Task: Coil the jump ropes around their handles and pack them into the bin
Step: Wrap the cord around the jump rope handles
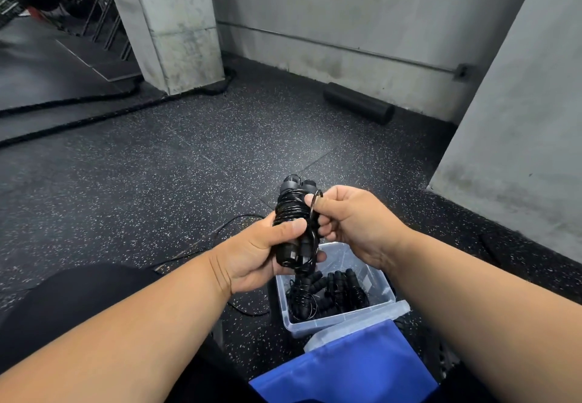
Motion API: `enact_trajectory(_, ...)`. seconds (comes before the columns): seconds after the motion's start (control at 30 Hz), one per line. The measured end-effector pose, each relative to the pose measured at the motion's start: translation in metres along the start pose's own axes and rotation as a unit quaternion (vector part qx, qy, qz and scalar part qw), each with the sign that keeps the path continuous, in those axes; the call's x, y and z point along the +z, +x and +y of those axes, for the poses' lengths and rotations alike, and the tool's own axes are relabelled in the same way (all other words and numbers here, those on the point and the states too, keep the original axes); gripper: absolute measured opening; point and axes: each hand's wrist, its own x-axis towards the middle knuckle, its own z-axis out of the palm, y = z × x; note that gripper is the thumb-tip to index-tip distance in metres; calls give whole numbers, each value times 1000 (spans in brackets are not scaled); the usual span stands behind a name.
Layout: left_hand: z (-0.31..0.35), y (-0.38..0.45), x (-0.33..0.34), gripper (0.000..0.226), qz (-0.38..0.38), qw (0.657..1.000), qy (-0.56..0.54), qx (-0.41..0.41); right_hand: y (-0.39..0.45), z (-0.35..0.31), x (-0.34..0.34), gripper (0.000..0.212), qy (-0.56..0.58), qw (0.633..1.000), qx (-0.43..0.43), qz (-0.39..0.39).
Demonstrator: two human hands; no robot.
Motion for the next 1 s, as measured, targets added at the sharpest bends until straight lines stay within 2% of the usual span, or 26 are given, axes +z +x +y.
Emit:
enact_trajectory(0.1, 1, 1, 10, 46, 45, 998, 18, 27, -2, 2, 5, 19, -50, 998, -37, 12)
enact_trajectory(0.2, 0, 1, 10, 31, 50, 997, 34, 41, -4, 1, 5, 15, -94, 994, -52, 20)
enact_trajectory(0.27, 1, 2, 7, 36, 63, 996, 35, 46, -6, -6, -1, 8, -124, 991, -52, -18)
enact_trajectory(0.37, 1, 3, 1, 56, 86, 995, 36, 34, -9, -15, -7, 28, -151, 985, -49, -67)
enact_trajectory(0.43, -1, 3, 1, 63, 85, 995, 39, 20, -8, -16, -9, 23, -255, 960, -100, -48)
enact_trajectory(0.53, 0, 2, 4, 58, 83, 995, 46, 2, -4, -13, -13, 9, -376, 913, -159, -23)
enact_trajectory(0.77, -4, 3, 7, 67, 60, 995, 81, 4, -5, -8, -11, 14, -451, 871, -196, 20)
enact_trajectory(0.9, -3, 5, 5, 69, 76, 994, 82, 3, -4, -4, -8, 13, -384, 901, -197, 34)
enact_trajectory(1.0, 0, 5, 5, 60, 90, 992, 91, 10, -5, -1, -3, 10, -336, 920, -196, 53)
